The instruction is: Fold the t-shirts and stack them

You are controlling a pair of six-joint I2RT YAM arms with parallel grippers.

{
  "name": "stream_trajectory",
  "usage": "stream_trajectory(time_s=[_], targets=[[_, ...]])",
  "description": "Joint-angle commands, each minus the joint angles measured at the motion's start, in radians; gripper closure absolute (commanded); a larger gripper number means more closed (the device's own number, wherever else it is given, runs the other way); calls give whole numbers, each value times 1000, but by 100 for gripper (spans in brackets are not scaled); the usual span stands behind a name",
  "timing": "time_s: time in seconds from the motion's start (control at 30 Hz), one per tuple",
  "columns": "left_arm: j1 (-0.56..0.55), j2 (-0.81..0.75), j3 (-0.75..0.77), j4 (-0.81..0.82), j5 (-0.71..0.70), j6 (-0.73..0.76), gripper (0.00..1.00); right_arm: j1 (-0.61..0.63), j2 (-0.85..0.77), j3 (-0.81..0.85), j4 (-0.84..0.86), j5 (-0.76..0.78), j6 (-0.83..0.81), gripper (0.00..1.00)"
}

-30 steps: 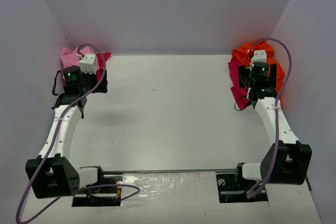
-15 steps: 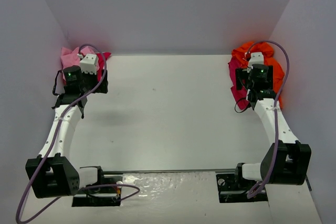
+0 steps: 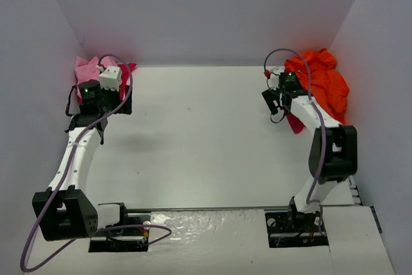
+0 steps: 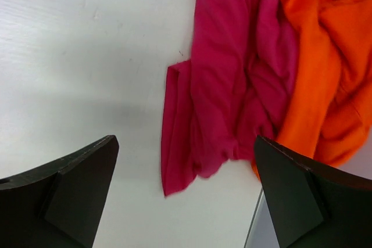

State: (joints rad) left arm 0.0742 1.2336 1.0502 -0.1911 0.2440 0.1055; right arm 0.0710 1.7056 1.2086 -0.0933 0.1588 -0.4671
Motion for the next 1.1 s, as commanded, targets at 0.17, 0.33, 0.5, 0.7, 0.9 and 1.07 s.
stream_trajectory(time_s=[0.17, 0.33, 0.5, 0.7, 0.9, 1.07], targets=[[6, -52, -30, 54, -27, 63, 13, -174, 400, 553, -23, 282, -11, 0], [7, -60, -43, 51, -38, 72, 13, -182, 448, 654, -34, 267, -7, 0], [6, -52, -60, 58, -41, 76, 13, -204, 418, 679, 12, 239, 48, 0], [6, -46, -68, 65, -34, 72, 13, -211, 456, 670, 30, 295, 22, 1], [5, -40, -87, 74, -36, 85, 13, -231, 433, 553, 29, 233, 34, 13], [4, -21, -83, 85, -38, 84, 13, -244, 389, 454, 27, 202, 0, 26]])
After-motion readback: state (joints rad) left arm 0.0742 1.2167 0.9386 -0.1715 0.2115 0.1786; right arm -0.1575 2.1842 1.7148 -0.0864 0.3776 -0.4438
